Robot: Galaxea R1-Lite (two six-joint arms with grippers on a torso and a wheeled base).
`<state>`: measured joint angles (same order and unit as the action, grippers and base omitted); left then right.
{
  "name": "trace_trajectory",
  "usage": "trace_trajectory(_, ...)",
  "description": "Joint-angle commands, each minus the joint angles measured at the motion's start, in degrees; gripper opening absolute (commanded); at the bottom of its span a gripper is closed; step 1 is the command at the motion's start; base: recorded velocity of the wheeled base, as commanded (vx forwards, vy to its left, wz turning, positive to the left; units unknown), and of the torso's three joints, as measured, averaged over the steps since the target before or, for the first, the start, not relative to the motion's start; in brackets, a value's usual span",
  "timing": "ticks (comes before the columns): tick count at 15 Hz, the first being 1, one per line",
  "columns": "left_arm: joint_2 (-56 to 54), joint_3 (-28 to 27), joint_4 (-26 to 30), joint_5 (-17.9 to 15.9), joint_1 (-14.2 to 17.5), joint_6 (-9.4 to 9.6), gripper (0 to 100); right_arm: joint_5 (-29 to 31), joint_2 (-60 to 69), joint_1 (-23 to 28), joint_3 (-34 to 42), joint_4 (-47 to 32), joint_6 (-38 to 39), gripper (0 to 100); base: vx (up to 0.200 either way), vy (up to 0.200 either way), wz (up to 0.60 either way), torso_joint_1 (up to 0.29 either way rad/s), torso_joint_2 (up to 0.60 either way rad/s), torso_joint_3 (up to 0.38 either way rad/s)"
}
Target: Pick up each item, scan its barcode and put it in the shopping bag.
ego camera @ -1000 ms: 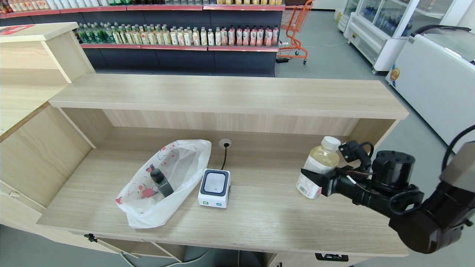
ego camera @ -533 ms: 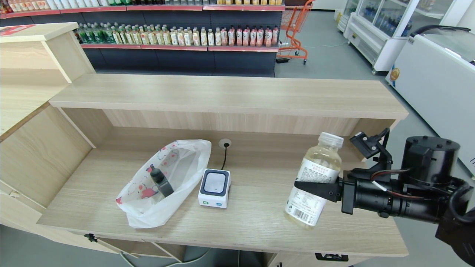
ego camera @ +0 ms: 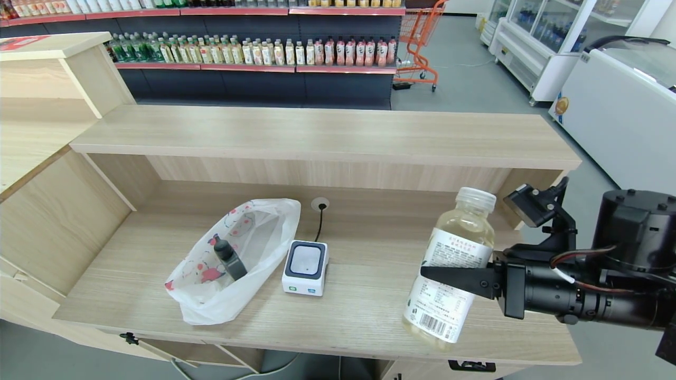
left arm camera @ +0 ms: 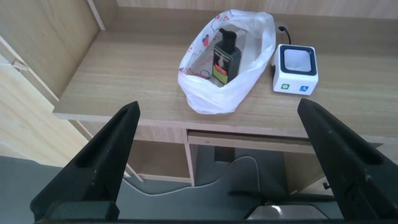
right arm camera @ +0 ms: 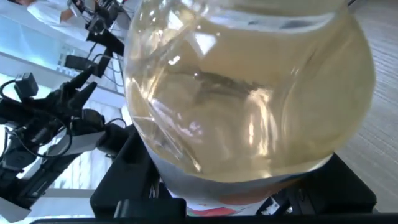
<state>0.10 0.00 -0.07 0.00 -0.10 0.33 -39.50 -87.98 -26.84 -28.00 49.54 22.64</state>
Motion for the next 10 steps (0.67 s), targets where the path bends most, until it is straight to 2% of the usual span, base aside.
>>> trace_trajectory(1, 0.08, 0.00, -0.01, 0.00, 0.01, 0.02, 100, 0.03, 0.70, -1.63, -0.12, -0.32, 1.27, 0, 0.000, 0.000, 0.00, 0.000, 0.00, 0.000)
trace_trajectory(4, -0.01, 0.00, -0.01, 0.00, 0.01, 0.02, 100, 0.12, 0.44, -4.09, -0.12, -0.32, 1.80, 0, 0.000, 0.000, 0.00, 0.000, 0.00, 0.000)
trace_trajectory(10, -0.01, 0.00, -0.01, 0.00, 0.01, 0.02, 100, 0.12, -0.61, -5.50, -0.12, -1.82, 1.88, 0, 0.000, 0.000, 0.00, 0.000, 0.00, 0.000)
